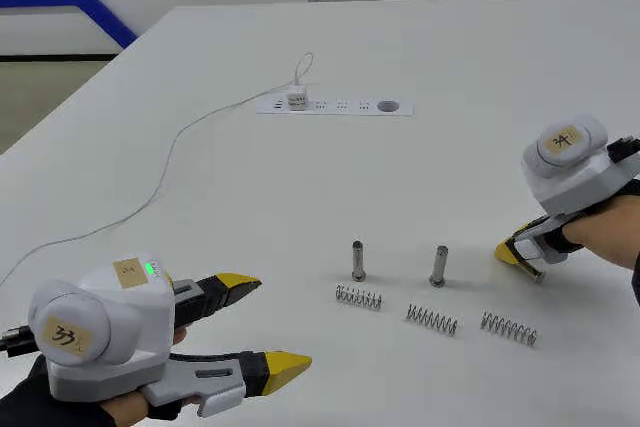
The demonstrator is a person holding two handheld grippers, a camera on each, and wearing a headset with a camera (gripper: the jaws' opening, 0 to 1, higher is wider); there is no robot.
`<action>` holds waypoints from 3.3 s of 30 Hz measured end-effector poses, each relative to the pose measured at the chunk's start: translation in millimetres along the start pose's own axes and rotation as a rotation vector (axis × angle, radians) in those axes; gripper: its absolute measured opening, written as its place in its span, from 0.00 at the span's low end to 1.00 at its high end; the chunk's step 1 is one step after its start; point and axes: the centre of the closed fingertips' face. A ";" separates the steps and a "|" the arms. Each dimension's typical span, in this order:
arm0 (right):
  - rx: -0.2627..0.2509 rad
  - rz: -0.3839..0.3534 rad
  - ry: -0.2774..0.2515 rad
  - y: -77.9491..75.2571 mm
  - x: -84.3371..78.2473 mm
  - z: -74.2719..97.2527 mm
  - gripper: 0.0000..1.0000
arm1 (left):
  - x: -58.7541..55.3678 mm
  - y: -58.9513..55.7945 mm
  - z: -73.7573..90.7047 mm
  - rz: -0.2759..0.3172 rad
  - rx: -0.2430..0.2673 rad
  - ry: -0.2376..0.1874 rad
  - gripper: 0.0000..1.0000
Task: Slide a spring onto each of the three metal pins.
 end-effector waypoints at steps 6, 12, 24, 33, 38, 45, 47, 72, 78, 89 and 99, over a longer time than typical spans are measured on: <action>-0.028 0.030 0.004 0.9 -0.1 0.6 0.09 | 0.6 0.2 0.4 -0.003 0.003 -0.002 0.61; -0.060 0.012 -0.027 -0.6 -1.6 4.5 0.09 | 0.4 0.5 0.9 -0.005 0.007 0.001 0.61; 0.008 -0.030 -0.132 20.6 -0.2 37.1 0.09 | 0.0 -0.9 -0.4 -0.014 0.002 0.007 0.60; 0.000 -0.020 -0.181 29.1 -0.1 45.8 0.09 | 0.0 -1.0 -0.1 -0.020 0.003 0.009 0.60; 0.003 -0.025 -0.205 32.0 -1.0 49.2 0.09 | 0.3 -0.5 0.2 -0.018 0.005 0.008 0.60; 0.001 -0.017 -0.232 34.2 1.8 53.3 0.09 | 0.2 -1.2 -0.2 -0.020 0.004 0.011 0.60; 0.004 -0.018 -0.238 35.6 1.3 55.2 0.09 | 0.1 -1.1 -0.3 -0.020 0.004 0.012 0.60; 0.006 0.001 -0.267 40.3 -5.2 59.5 0.09 | -0.4 -1.3 -0.4 -0.022 0.008 0.017 0.60; 0.008 -0.011 -0.264 39.1 -9.4 57.7 0.09 | -0.8 -1.2 -0.6 -0.022 0.007 0.018 0.60; 0.006 0.000 -0.286 41.9 -8.3 65.7 0.10 | -1.7 -1.6 -1.1 -0.023 0.006 0.022 0.60; 0.009 0.017 -0.296 46.9 -27.6 78.8 0.12 | -1.9 -3.4 -2.0 -0.026 0.001 0.025 0.59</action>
Point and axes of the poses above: the centre of the closed fingertips' face, and the gripper's own axes: z roughly backward along the fingers, y roughly to its left, x roughly out of its top, and after that the axes turned 8 degrees about y, right-handed
